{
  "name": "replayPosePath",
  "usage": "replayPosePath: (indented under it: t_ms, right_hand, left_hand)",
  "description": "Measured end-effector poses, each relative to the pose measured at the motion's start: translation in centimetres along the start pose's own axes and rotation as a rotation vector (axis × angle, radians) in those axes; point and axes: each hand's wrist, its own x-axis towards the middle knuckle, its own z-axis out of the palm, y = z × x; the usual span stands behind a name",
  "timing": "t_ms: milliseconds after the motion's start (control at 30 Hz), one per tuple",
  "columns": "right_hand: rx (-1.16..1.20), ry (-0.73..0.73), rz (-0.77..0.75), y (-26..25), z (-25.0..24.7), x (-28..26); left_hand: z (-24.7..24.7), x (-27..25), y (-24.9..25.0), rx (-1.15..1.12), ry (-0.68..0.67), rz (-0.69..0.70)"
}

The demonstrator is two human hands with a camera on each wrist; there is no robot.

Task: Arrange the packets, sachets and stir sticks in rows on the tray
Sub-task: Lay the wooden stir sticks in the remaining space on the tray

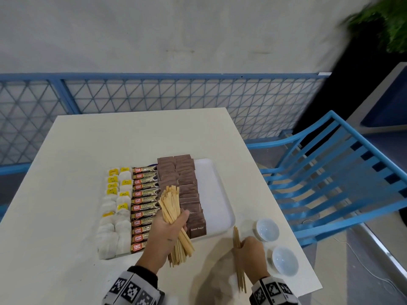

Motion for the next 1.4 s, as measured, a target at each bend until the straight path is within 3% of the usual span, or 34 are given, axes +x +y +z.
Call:
replayPosePath:
  t_ms: [167,300,500,633,867,1033,1233,1300,1400]
  right_hand:
    - [0.175,-0.074,0.008,0.3,-2.2,-0.3]
    - [0.373,-0.114,0.001,-0.1,-3.9,-1.1]
    - [0.723,-0.185,-0.173,-4.8,-5.5,-3.2]
    - [0.753,-0.260,-0.349,-7.8,-5.9,-4.5]
    - [0.719,-0.232,-0.481,-9.3,-5.1,-4.2]
    - [0.674,-0.204,-0.596,-9.8,-4.2,-4.5]
    - [0.980,-0.265,-0.523,-10.7,-4.5,-4.2]
    - [0.910,-0.362,-0.561,-10.7,-4.6,-4.0]
    - [0.747,-0.621,-0.571,-10.7,-4.8,-3.6]
  left_hand:
    - [0.0,0.4,-0.4,-0.136,-0.132,-0.117]
    - [0.5,0.4,-1.0,-0.085,-0.212,-0.178]
    - [2.0,0.6,-0.6,-0.030,-0.320,-0.186]
    - [2.5,0.7,0.2,-0.044,-0.348,-0.179]
    - [2.3,1.0,1.1,-0.151,-0.286,-0.143]
    - [2.5,1.3,1.3,-0.245,-0.077,-0.060]
    - [2.9,2.3,1.8,-0.266,0.136,0.056]
    - [2.9,2.7,2.2,-0.291,0.178,0.089]
    - [2.7,2.9,3.0,-0.271,0.186,0.147]
